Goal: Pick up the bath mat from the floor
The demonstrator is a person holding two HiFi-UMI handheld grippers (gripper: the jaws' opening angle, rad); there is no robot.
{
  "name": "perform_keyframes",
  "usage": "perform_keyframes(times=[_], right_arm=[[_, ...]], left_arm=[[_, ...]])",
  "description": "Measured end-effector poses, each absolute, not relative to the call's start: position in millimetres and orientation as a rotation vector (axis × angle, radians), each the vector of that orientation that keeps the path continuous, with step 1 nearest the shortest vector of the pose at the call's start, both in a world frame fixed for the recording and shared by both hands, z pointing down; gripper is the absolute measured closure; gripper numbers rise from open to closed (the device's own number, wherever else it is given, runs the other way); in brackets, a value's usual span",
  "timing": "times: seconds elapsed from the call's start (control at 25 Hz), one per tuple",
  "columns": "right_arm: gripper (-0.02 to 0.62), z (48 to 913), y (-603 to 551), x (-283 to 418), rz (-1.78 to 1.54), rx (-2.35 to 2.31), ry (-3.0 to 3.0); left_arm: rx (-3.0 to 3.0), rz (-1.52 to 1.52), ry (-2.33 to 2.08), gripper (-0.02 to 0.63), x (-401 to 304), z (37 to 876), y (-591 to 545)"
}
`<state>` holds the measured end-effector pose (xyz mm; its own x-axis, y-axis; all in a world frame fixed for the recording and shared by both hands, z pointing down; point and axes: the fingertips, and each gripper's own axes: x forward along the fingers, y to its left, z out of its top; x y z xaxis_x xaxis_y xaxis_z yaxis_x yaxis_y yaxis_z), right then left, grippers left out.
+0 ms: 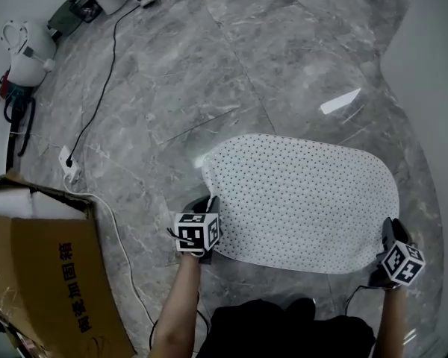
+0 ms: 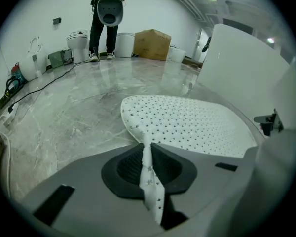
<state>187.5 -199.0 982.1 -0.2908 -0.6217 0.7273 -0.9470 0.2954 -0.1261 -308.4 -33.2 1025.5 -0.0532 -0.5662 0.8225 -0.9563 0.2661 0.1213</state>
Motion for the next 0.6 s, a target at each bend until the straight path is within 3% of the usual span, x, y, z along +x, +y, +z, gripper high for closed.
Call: perform_keyframes(times=[0.16,0.6], right_arm=[[0.480,995.5,-196.4,175.3,0.796,1.335,-2.019],[0.459,1006.7,-191.4,240.2,0.837,1.365,-1.863]], left_arm=[[1.414,0.639,-1.779,0.586,-300.1,1000.6,-29.7],[1.604,0.527,-1.627,0.584,-216.8,979.3,-62.9]])
